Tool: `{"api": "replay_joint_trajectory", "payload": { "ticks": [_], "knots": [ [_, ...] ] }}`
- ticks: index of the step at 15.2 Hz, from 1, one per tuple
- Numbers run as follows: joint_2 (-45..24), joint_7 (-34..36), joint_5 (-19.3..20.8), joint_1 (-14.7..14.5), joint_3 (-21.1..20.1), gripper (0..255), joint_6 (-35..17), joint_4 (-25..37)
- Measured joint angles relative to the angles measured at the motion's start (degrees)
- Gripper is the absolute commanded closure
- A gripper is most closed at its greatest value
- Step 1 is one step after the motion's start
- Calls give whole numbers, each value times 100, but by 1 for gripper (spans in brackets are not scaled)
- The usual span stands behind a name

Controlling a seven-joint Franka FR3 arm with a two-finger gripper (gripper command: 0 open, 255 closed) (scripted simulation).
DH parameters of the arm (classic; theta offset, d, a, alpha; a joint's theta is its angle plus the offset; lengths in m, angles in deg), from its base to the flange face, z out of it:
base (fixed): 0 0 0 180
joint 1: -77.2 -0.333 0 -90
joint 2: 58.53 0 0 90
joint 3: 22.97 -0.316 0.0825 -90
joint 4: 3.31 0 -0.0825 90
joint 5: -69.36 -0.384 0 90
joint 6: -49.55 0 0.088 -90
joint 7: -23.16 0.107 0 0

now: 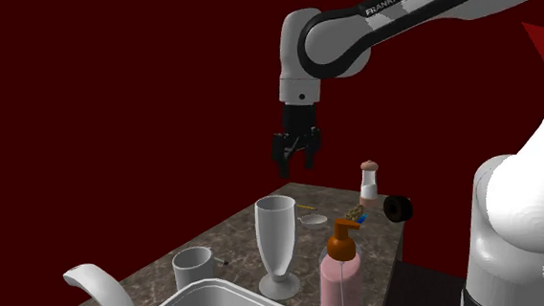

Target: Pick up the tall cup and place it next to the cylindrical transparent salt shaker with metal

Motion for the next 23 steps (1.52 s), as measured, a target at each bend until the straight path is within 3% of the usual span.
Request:
{"api": "replay_joint_trajectory", "payload": {
  "ticks": [4,11,18,19,23],
  "knots": [
    [-558,276,-148,-38,-144,0,-547,-142],
    [-908,345,-161,-34,-198,0,-1203,-473],
    [-944,340,-158,-29,-197,0,-1316,-546],
    [-944,340,-158,-29,-197,255,-1316,-546],
    [-941,340,-157,-29,-197,255,-1316,-544]
  ]
}}
